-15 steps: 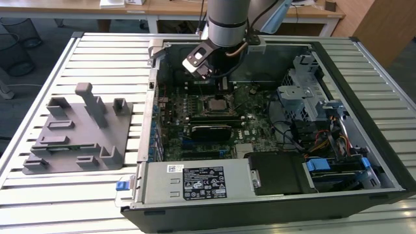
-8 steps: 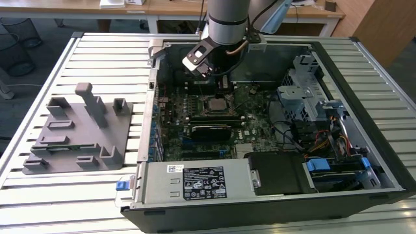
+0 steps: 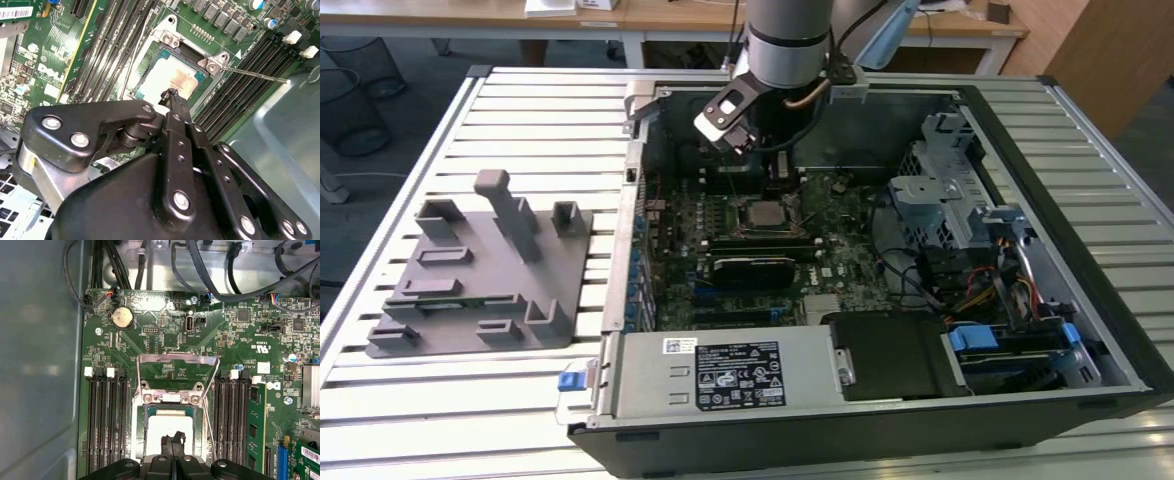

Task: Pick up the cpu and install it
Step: 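Close the cpu cover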

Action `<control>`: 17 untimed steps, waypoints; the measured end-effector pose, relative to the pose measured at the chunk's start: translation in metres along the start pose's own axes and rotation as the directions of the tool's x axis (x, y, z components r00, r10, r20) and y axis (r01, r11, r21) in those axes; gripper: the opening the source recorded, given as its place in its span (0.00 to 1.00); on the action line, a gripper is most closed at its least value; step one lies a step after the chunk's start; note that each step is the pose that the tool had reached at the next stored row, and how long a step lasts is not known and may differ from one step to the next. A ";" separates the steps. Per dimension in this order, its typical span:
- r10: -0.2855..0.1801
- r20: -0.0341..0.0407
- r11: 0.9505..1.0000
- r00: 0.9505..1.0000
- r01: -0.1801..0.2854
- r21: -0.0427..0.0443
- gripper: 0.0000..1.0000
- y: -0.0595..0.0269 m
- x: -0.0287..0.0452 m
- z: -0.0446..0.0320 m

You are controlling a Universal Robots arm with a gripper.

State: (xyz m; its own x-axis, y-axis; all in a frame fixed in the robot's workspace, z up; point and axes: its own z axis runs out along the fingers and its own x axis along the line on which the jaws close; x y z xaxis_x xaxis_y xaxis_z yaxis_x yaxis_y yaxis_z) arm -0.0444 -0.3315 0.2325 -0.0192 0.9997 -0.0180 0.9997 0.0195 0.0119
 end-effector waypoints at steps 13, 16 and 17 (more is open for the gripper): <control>0.000 -0.001 1.000 1.000 0.000 0.000 0.11 0.0001 -0.0039 -0.0147; 0.000 -0.001 1.000 1.000 0.000 0.000 0.11 0.0000 -0.0080 -0.0146; 0.000 -0.001 1.000 1.000 0.000 0.000 0.11 0.0000 -0.0094 -0.0146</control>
State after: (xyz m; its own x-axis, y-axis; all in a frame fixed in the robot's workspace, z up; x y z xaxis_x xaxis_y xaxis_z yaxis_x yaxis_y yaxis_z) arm -0.0445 -0.3406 0.2472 -0.0189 0.9997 -0.0172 0.9997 0.0191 0.0119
